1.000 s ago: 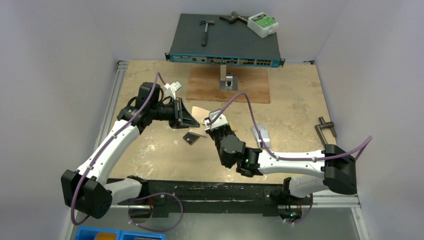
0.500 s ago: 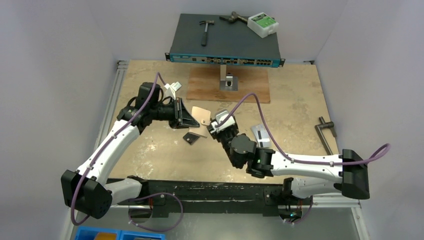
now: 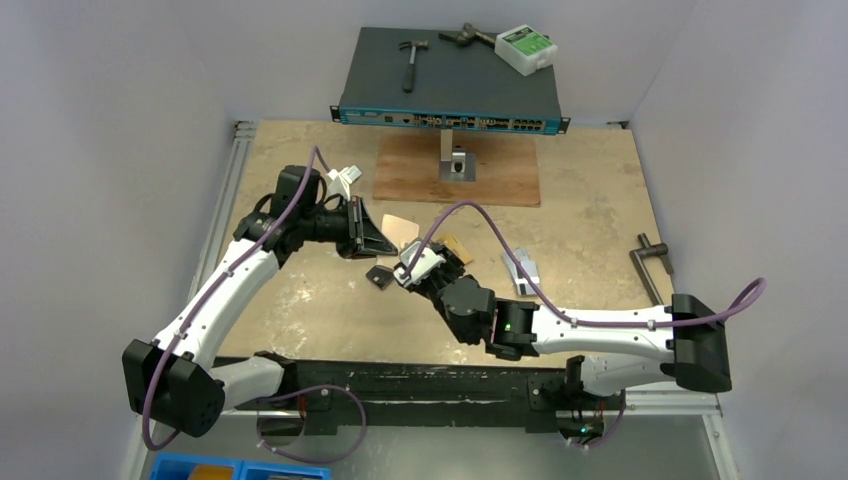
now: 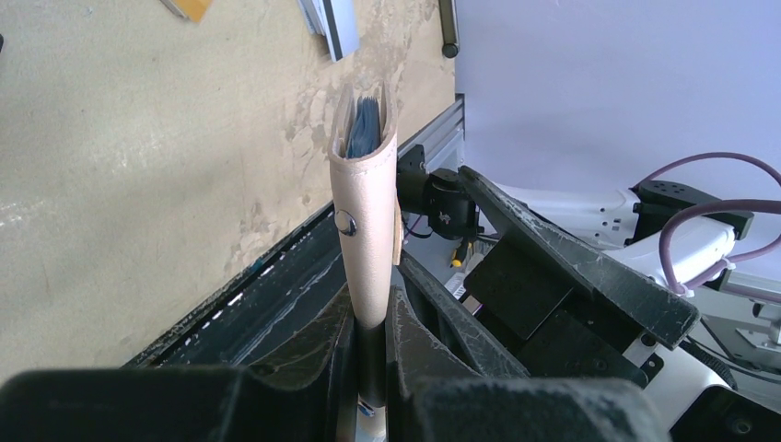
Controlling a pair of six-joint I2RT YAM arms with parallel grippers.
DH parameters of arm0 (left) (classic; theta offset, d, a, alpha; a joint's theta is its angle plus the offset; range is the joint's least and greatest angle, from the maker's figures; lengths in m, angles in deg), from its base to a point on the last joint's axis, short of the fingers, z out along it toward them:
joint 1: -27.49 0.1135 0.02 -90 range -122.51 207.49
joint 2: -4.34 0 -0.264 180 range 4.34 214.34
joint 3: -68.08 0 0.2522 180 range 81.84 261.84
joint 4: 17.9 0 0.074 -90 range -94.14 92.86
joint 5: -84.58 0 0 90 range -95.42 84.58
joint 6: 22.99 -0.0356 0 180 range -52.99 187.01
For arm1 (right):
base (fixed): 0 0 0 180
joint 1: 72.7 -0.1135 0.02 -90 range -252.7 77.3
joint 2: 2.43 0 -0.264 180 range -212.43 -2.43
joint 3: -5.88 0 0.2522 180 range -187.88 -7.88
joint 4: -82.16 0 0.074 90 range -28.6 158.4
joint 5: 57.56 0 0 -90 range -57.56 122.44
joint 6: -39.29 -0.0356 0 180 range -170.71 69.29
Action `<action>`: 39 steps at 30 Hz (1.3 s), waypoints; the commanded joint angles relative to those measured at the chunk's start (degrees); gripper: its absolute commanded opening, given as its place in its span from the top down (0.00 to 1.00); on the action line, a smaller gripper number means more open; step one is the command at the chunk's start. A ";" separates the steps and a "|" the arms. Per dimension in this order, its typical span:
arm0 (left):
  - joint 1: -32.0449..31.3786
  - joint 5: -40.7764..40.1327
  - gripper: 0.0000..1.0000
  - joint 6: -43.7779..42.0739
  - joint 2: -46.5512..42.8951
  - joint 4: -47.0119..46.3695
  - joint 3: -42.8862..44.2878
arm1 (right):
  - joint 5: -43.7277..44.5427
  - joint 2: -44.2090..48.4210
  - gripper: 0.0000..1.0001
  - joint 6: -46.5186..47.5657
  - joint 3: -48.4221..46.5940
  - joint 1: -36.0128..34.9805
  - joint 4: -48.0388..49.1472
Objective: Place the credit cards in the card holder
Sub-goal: Open the card holder.
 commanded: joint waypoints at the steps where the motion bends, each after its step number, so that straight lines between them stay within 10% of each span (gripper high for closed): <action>1: 0.44 0.80 1.00 -0.09 -0.03 -0.97 1.60 | -1.15 0.26 0.53 2.67 -2.76 -0.46 0.46; 39: 0.42 2.26 1.00 1.33 -0.99 -1.68 0.00 | 8.23 -16.33 1.00 22.86 -3.48 -0.49 37.43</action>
